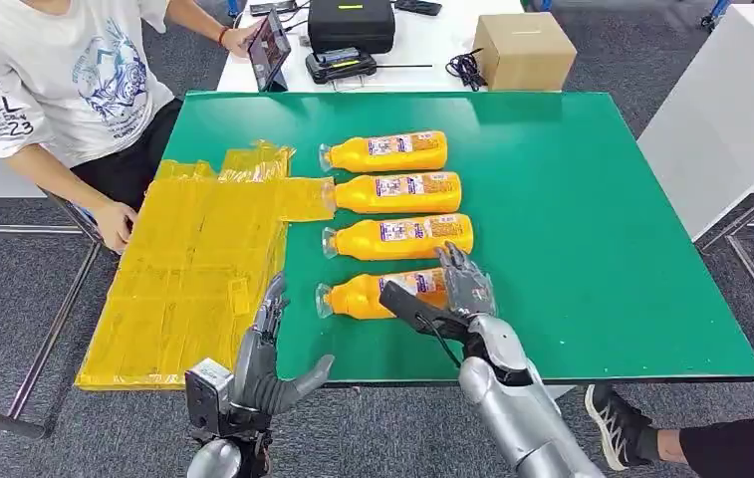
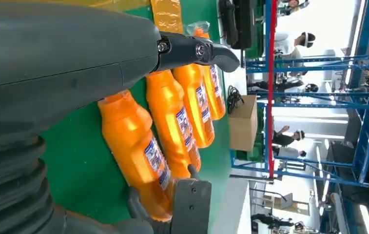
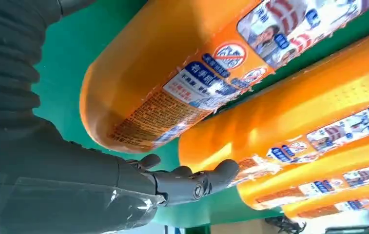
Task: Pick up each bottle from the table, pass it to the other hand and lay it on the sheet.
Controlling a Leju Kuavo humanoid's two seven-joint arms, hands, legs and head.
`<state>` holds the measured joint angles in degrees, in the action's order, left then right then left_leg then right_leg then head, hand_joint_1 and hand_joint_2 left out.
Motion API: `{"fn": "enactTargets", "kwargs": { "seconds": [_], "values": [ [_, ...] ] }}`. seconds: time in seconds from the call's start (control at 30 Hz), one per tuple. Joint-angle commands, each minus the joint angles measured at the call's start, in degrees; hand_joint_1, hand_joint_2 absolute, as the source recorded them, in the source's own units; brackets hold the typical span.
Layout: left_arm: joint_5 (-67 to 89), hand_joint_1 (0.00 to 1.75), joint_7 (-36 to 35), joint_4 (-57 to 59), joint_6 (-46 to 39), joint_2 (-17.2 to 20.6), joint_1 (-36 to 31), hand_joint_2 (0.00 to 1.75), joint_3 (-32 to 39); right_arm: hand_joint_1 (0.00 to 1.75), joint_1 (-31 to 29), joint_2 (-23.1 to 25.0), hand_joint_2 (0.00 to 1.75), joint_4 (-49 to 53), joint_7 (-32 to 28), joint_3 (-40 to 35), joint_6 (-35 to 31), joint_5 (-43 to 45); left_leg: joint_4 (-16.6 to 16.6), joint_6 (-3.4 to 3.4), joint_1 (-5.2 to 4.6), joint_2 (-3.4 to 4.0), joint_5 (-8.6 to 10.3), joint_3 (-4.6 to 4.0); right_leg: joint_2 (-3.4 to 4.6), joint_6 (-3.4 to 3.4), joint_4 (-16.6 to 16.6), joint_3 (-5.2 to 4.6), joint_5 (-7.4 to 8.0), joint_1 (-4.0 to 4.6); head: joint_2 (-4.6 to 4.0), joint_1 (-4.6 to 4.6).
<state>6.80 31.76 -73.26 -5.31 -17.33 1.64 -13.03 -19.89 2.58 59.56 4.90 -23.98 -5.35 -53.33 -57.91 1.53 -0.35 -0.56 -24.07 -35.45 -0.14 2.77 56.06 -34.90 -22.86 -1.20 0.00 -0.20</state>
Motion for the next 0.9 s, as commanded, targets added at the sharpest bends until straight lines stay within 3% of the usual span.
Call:
{"fn": "enactTargets", "kwargs": {
  "seconds": [0.03,0.3,0.67,0.9],
  "values": [
    [-0.03,0.0,0.09,5.5,0.37,0.9,-4.02,1.75,1.82,0.0,-8.12,-1.46,1.75,-12.51,-3.98,-5.17,7.11,8.41,0.04,-0.13,0.12,0.16,-0.12,0.42,0.11,-0.18,-0.1,0.41,-0.05,0.13,0.0,0.0],
    [-0.52,0.0,0.43,8.22,1.23,0.82,-5.08,1.75,1.0,0.0,-11.75,-3.1,1.75,-19.97,-5.55,-10.81,10.58,12.94,0.08,-0.11,0.12,0.04,-0.11,0.51,0.0,-0.15,-0.17,0.53,-0.08,0.13,0.0,0.0],
    [-1.11,0.0,0.25,8.65,1.57,0.88,-5.08,1.75,1.12,0.0,-13.13,-3.76,1.75,-21.31,-5.19,-13.05,11.8,14.38,0.04,-0.07,0.07,-0.03,-0.01,0.5,-0.06,-0.1,-0.11,0.52,-0.02,0.08,0.0,0.02],
    [-1.92,0.0,0.15,10.1,1.71,0.78,-5.95,1.75,1.12,0.0,-15.24,-5.37,1.75,-23.66,-6.5,-16.92,16.62,16.25,0.06,-0.07,0.06,-0.06,0.0,0.75,-0.09,-0.11,-0.14,0.78,-0.02,0.07,0.0,0.0]
  ]
}}
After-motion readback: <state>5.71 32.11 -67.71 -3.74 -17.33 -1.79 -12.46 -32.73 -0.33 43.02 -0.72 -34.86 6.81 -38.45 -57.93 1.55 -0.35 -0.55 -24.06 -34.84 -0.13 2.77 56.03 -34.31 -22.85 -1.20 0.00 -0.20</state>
